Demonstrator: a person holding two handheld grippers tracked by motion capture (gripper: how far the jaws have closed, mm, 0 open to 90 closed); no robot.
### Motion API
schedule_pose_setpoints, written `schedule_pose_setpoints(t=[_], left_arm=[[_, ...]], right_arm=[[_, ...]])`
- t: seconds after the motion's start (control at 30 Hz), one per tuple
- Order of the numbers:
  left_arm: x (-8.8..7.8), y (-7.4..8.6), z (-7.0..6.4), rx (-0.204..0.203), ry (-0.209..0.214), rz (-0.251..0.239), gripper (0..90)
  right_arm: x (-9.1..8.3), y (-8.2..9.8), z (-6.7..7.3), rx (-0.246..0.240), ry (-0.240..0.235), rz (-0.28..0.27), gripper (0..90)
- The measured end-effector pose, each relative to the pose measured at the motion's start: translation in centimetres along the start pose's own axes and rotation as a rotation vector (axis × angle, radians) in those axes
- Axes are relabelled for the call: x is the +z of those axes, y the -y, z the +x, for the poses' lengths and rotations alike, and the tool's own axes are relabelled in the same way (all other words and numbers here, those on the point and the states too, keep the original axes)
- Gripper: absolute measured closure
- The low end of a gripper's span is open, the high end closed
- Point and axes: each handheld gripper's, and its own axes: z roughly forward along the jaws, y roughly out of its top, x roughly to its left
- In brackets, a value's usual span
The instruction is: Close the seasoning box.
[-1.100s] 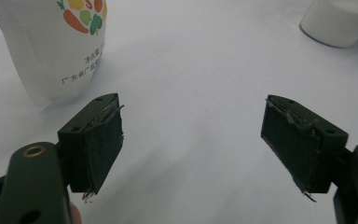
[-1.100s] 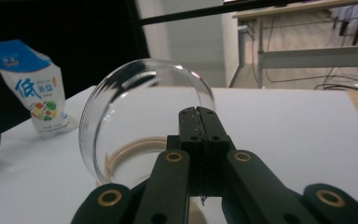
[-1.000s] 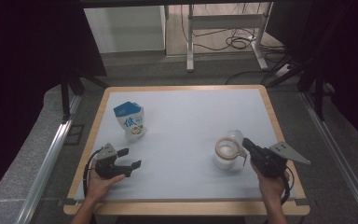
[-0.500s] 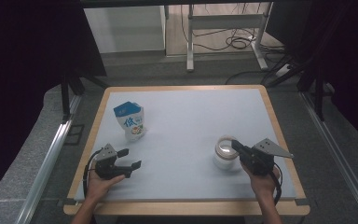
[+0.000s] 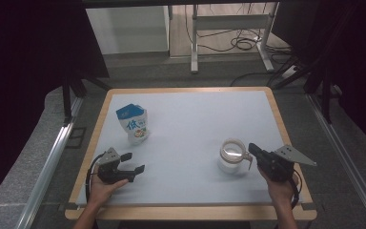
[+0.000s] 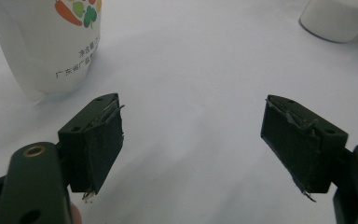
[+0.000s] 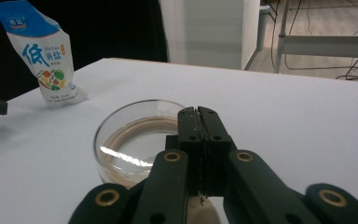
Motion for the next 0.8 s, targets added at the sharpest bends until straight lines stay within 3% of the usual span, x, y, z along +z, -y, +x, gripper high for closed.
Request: schedule_pose_setpoints(t=[0.23,0.3,0.37,0.47,0.8], left_arm=[[-0.1,0.1,0.1,-0.001,0.000,-0.001,20.9],[0.0,0.1,0.1,-0.002,-0.001,0.000,21.0],[0.0,0.2,0.1,-0.002,-0.002,0.002,20.9],[0.1,0.2,0.1,0.000,-0.002,0.006,20.9],[0.1,0.3,0.1,0.002,0.001,0.014,20.9]], right_arm=[[-1.3,1.2,-2.7,0.032,0.033,0.013,70.6],[-1.5,1.7,-3.3,0.037,0.057,0.018,60.7],[-1.5,2.3,-4.1,0.040,0.082,0.055,50.6],[-1.4,3.1,-5.0,0.032,0.105,0.092,44.1],[-0.4,4.8,-5.8,0.035,0.128,0.207,38.4]])
